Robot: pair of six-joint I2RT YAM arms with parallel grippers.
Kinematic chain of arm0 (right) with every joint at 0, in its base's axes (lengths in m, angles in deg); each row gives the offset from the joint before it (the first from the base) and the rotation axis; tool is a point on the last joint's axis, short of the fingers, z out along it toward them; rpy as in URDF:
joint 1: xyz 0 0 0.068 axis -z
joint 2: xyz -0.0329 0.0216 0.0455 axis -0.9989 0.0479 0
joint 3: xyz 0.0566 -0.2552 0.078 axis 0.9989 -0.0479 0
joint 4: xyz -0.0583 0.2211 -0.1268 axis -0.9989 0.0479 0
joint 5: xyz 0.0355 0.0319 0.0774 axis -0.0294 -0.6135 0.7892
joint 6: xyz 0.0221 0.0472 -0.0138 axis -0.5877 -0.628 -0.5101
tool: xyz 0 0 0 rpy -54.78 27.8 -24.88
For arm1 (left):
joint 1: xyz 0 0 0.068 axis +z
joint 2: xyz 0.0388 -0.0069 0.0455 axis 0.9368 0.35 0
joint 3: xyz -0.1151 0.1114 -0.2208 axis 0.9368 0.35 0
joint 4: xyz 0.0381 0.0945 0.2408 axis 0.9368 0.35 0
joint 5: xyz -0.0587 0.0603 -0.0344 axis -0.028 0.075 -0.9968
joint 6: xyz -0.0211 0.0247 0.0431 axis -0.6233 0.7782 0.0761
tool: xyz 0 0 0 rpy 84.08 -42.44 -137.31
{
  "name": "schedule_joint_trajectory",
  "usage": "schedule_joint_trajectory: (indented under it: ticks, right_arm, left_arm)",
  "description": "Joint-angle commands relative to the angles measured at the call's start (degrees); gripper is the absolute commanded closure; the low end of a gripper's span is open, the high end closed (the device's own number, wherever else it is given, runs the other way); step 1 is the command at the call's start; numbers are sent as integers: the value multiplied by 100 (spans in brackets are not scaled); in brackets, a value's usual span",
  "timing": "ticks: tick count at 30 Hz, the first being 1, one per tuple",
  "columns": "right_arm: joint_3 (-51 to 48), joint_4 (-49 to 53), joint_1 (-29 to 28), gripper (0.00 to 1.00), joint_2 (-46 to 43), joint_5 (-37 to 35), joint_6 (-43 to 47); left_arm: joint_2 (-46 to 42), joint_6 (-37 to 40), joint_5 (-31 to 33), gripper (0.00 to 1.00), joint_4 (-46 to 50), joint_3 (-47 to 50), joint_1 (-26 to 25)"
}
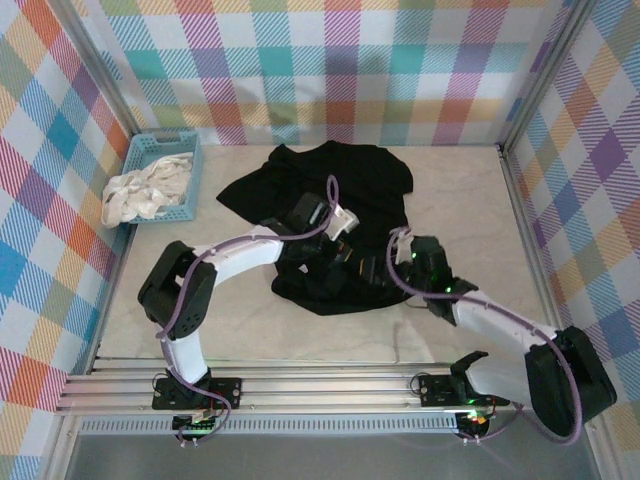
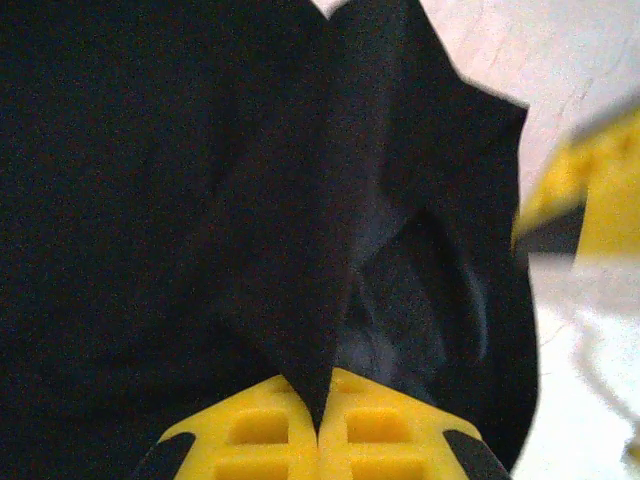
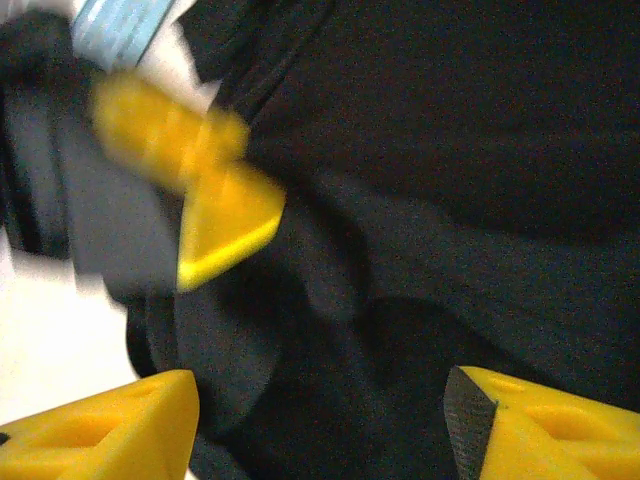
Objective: Fold the inside-out t-shirt
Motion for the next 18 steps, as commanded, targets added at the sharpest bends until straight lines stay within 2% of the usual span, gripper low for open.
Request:
schedule_joint_trajectory:
  ticks: [1, 6, 10, 14, 16, 18]
  right_arm:
    - [-284, -1082, -540, 35, 375, -581, 1587]
    - [-11, -2758, -1147, 45, 1890, -972, 2818]
    - [309, -3719, -1151, 56, 2979, -1461, 3306]
    - [732, -4470, -1108, 62, 3870, -2111, 3665]
    - [1095, -3888, -1006, 63, 4037, -2143, 3513]
    - [1313, -3726, -1000, 63, 4210, -2329, 3402]
  left_arm:
    - [-396, -386, -421, 100, 763, -548, 216]
    - [-367, -149, -679, 100, 1699, -1321, 397]
    - [-280, 199, -774, 100, 2367, -1850, 476]
    - [-360, 296, -1124, 100, 2614, -2116, 494]
    - [-469, 299, -1295, 100, 2613, -2141, 489]
    - [-629, 181, -1392, 100, 2523, -2135, 486]
